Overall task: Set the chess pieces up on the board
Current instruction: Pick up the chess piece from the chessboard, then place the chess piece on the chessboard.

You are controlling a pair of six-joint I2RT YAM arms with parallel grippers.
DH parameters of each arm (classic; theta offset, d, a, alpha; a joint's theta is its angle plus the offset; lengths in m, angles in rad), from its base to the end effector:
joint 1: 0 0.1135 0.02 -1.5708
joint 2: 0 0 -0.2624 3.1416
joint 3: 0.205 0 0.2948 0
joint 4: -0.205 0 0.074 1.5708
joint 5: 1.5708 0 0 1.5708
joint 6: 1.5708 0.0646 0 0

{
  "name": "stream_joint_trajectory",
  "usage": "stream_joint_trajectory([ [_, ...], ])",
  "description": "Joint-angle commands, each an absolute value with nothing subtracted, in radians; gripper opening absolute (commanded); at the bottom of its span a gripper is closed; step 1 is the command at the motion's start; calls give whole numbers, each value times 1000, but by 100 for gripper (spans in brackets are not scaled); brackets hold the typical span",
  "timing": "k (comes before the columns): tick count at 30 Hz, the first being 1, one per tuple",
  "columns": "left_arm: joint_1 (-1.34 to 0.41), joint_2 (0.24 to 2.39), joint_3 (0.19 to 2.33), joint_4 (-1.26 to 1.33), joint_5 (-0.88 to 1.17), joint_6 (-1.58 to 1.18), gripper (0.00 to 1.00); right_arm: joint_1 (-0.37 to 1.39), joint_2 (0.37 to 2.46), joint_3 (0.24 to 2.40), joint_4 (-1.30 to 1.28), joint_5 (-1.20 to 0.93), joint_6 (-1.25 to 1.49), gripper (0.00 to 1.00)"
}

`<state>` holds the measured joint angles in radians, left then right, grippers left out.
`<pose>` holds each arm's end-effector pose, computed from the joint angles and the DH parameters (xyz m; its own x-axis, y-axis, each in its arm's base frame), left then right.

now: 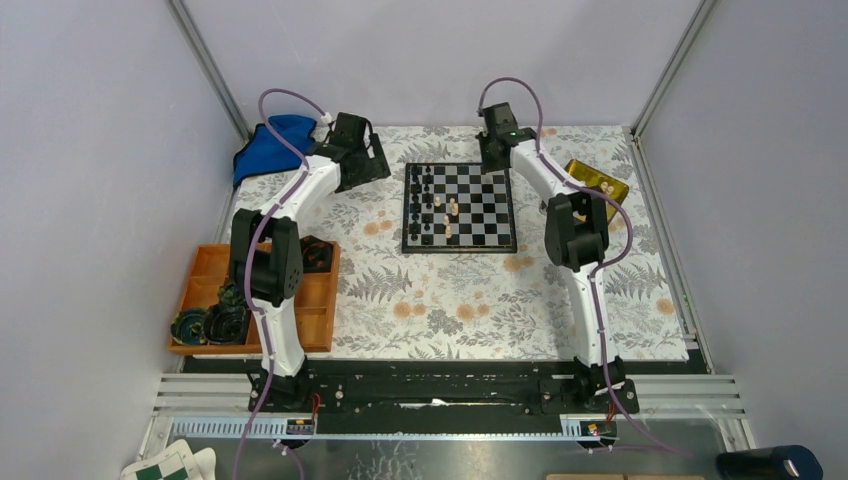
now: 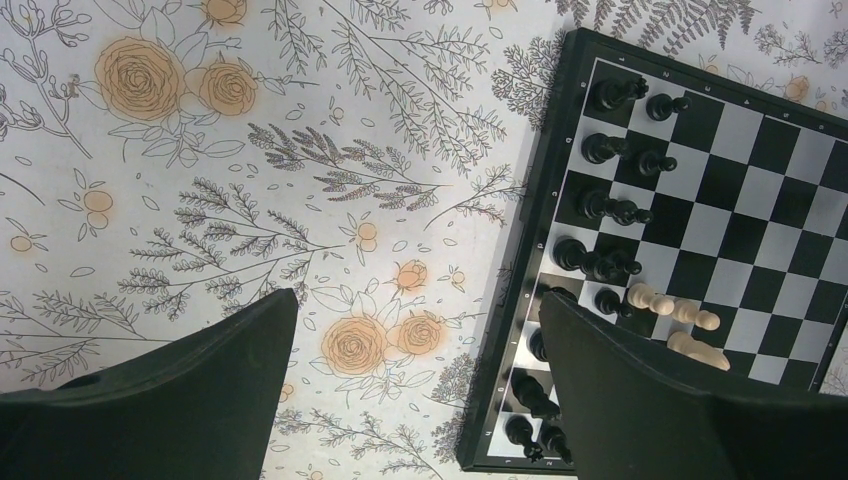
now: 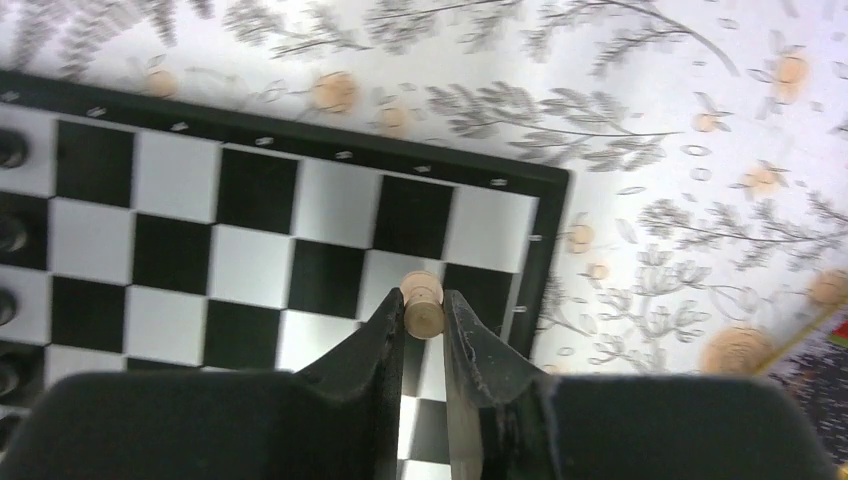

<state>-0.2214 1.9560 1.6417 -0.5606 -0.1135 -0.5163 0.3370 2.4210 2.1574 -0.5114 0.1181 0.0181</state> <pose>0.4896 -0.1027 0.2185 -0.7239 -0.3398 -0.6004 -0.2415 0.9400 -0.2409 0.5784 0.1946 0.1727 -0.6648 -0.2139 -0.7158 -0.2369 0.9690 -0.0695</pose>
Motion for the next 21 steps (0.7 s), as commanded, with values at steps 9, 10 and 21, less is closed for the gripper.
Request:
stream_joint_trajectory([
  [9, -215, 1971, 1642, -514, -98, -528, 99, 291, 2396, 2251, -499, 182, 21, 2],
  [10, -215, 1970, 1640, -515, -97, -527, 99, 290, 2401, 2255, -495, 181, 23, 2],
  [21, -214, 1981, 1646, -515, -97, -526, 99, 273, 2448, 2301, -499, 154, 40, 3],
])
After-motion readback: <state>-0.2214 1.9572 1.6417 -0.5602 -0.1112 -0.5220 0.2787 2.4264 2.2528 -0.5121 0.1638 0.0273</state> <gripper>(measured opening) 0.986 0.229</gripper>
